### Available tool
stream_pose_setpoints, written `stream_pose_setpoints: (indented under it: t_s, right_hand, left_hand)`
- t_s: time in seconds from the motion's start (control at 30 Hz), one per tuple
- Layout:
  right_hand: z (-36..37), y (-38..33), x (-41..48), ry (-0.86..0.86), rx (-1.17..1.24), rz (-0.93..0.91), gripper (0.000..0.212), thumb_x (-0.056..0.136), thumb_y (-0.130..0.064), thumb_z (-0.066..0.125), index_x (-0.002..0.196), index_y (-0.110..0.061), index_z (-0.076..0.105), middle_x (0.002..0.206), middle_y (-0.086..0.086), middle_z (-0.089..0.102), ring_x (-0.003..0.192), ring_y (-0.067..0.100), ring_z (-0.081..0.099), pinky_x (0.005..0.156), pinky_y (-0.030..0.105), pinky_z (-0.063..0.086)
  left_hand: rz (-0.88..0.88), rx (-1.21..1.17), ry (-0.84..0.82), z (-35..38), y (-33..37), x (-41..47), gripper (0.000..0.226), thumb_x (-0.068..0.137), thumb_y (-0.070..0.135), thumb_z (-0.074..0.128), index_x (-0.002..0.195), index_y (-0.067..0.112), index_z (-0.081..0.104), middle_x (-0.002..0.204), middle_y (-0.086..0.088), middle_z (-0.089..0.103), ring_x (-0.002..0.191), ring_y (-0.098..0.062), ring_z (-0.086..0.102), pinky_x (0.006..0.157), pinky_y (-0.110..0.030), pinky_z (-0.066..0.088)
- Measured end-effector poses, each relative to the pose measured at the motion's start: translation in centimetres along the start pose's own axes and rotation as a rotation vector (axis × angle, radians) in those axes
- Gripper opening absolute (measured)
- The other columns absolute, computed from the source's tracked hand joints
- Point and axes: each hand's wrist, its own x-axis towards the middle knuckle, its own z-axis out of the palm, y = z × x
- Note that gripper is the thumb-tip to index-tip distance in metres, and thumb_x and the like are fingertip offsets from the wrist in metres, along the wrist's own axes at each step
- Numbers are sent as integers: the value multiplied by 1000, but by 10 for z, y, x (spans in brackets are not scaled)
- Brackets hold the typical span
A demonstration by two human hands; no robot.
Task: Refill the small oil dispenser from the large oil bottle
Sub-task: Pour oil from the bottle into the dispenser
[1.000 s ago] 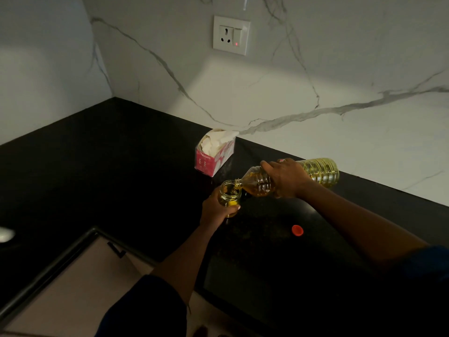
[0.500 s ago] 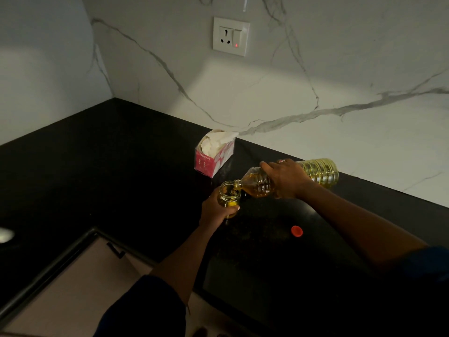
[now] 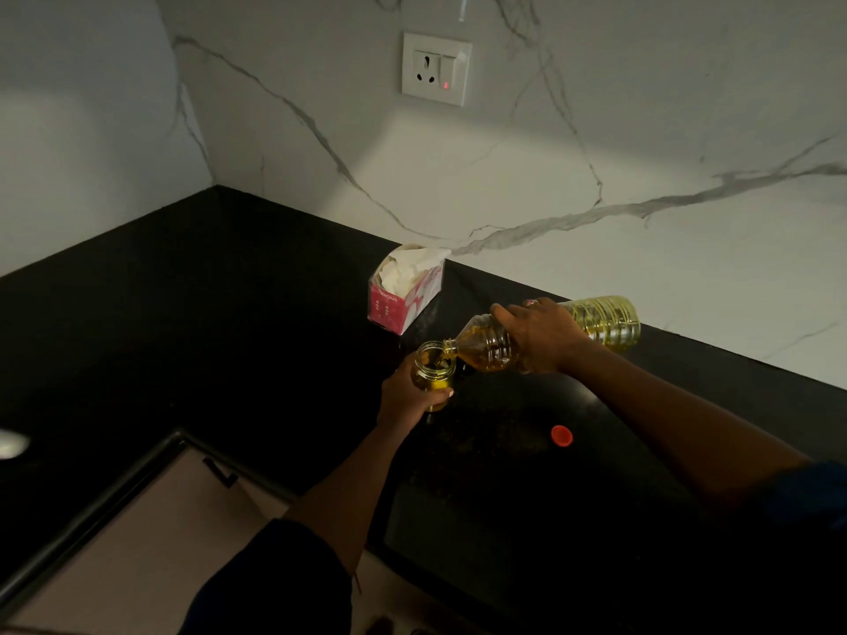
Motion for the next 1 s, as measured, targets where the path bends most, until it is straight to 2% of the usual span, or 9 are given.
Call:
stream_pose_setpoints:
  t_s: [0.3, 0.63, 1.0]
  right_hand:
    - [1, 1, 1, 4, -9, -2, 97, 69, -45, 75, 142, -15, 19, 133, 8, 50, 119, 26, 50, 102, 40, 39]
    - [0, 1, 0, 17, -5, -3, 95, 70, -44, 75, 142, -15, 21, 131, 8, 51, 118, 25, 51, 100, 39, 39]
    - [1, 0, 0, 8, -13, 8, 97, 68, -44, 76, 142, -14, 20, 132, 7, 50, 119, 26, 50, 100, 39, 39]
  left_hand:
    - [10, 27, -1, -2, 4, -4, 73, 68, 17, 80, 132, 20, 45, 127, -1, 56, 120, -18, 50, 88, -22, 36]
    - [20, 9, -4, -3, 6, -5, 70, 68, 17, 80, 130, 20, 47, 125, -1, 57, 114, -15, 51, 84, -21, 37]
    - [32, 18, -1, -2, 3, -4, 71, 68, 17, 80, 130, 20, 46, 125, 0, 57, 118, -16, 51, 86, -19, 37]
